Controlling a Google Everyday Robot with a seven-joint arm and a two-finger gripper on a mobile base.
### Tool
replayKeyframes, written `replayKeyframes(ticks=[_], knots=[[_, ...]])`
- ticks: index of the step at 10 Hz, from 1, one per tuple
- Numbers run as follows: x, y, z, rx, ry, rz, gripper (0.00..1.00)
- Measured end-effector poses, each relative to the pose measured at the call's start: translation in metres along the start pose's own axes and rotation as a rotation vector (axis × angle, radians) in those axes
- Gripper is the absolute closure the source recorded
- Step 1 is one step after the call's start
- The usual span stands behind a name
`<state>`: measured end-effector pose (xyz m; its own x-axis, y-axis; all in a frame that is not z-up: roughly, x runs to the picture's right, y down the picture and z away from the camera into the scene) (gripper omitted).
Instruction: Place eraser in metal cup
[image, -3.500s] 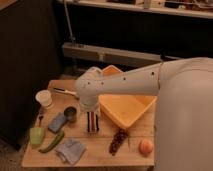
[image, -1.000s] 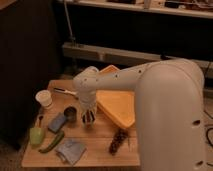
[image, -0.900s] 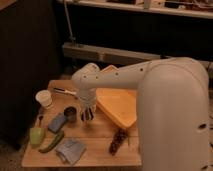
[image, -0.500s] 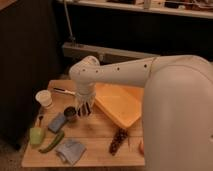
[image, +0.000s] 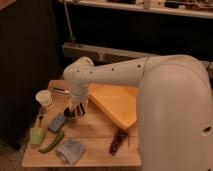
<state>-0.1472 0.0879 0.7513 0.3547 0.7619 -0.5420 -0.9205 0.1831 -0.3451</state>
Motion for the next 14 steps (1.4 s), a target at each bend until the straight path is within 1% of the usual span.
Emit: replayKeyframes(ticks=[4, 10, 12, 14], knots=[[-0.003, 0.018, 0.009, 0.002, 0.004, -0.051, 1.00], [-0.002, 0.031, 0.023, 0.010, 0.022, -0.087, 1.00], [0.000, 0.030, 0.027, 0.035, 0.036, -0.087, 1.00], [0.000, 0.030, 0.027, 0.050, 0.037, -0.079, 1.00]])
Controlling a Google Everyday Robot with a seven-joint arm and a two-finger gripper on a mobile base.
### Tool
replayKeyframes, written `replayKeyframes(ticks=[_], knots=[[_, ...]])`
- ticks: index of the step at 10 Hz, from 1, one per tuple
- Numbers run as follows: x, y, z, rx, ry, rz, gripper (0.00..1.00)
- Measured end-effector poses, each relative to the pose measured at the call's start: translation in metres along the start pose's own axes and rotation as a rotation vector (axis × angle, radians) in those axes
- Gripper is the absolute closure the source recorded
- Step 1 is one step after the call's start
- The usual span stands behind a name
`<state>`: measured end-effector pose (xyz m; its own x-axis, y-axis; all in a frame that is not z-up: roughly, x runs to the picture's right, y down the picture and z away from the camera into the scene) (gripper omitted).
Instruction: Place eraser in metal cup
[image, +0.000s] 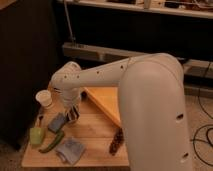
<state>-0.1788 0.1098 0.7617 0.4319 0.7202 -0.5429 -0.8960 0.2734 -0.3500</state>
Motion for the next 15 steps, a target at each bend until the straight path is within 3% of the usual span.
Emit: replayKeyframes(ticks=[1, 5, 8, 12, 15], knots=[[0.001, -0.001, 0.001, 0.006, 0.003, 0.002, 0.97], [0.001, 0.001, 0.008, 0.001, 0.010, 0.015, 0.56], [-0.001, 0.005, 0.013, -0.003, 0.008, 0.020, 0.31], [-0.003, 0.006, 0.016, -0.006, 0.001, 0.035, 0.29], [-0.014, 0.007, 0.004, -0.013, -0.022, 0.031, 0.29]])
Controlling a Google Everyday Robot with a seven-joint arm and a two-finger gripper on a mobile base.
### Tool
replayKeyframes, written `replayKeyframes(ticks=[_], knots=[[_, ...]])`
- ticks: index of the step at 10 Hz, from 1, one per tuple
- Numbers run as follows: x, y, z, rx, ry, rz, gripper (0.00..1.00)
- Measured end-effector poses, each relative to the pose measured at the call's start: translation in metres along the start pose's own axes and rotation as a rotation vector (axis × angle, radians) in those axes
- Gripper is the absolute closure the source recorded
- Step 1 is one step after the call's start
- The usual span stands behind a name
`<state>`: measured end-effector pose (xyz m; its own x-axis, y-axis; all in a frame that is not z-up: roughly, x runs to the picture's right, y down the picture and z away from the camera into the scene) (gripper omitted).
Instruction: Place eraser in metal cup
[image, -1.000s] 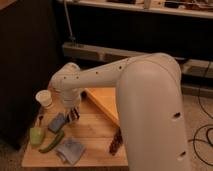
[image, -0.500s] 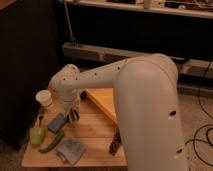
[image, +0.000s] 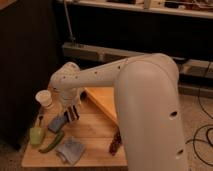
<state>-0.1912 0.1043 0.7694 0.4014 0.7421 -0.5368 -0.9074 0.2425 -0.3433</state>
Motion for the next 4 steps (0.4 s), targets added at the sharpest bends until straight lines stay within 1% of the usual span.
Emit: replayKeyframes(ticks=[3, 4], knots=[[-0.012, 0.002, -0.016, 0.002, -0.020, -0.008, 0.29], [-0.016, 0.003, -0.019, -0.006, -0.017, -0.010, 0.29]])
